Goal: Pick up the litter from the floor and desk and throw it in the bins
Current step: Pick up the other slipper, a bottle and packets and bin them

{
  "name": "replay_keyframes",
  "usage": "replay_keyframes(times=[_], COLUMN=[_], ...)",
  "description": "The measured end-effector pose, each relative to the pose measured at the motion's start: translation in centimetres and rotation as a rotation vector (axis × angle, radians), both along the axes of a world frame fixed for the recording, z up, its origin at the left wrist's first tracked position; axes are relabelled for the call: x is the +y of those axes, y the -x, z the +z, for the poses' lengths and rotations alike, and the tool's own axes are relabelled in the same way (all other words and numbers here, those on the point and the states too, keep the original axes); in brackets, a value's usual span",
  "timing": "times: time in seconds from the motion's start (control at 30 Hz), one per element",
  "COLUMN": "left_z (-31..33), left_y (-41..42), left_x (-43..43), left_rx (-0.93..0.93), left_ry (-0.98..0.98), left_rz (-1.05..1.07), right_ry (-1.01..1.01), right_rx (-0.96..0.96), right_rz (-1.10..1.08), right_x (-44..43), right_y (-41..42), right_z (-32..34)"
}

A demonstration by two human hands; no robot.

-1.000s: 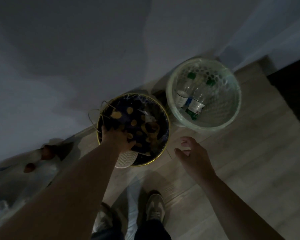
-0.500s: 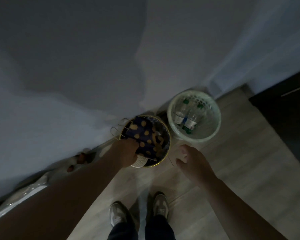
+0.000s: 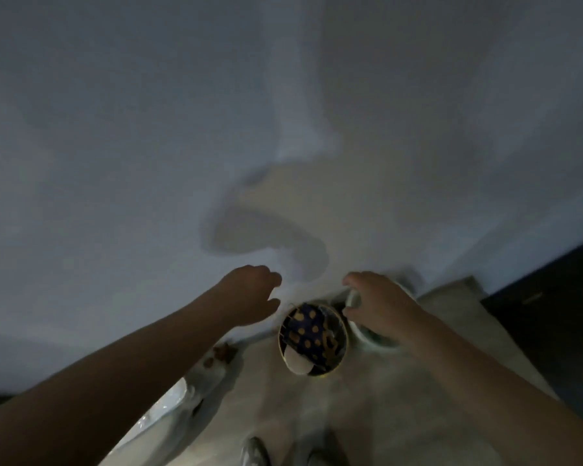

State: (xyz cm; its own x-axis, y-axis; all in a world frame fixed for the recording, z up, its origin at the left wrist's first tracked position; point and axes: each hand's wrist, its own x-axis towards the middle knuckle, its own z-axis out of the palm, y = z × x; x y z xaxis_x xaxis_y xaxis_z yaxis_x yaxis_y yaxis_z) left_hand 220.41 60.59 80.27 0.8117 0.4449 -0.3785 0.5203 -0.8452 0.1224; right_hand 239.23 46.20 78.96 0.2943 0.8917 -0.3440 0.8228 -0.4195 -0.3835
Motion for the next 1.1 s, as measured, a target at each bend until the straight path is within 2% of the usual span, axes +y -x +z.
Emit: replay_keyframes(times=[0.17,0.5,0.6,0.83,1.1], left_z=[10.8,26.6,28.8,32.3,36.8], left_y=[3.6,14.1,18.8,31.7,48.7], left_x=[-1.3,-5.8,-8.2,-15.4,-27.6], left_rx=[-0.101,-0.256,-0.314,-0.264,-0.237], left_ry=[-0.155,-0.425,-0.464,-0.598,-0.749], left_rz=[0.161,0.536,0.667,0.866,1.07], right_ry=[-0.119,-0.465,-0.537,-0.642,-0.751], right_rx=[-0.087,-0.172,-0.133,-0.133,0.002], right_rz=[0.308,0.692,0.807,1.057,1.272], right_x=[2.7,6.2,6.4,6.0,0.0], right_y=[0.6,8.6,13.4,27.0,46.4], right_z=[10.7,28.2,31.2,35.0,38.2])
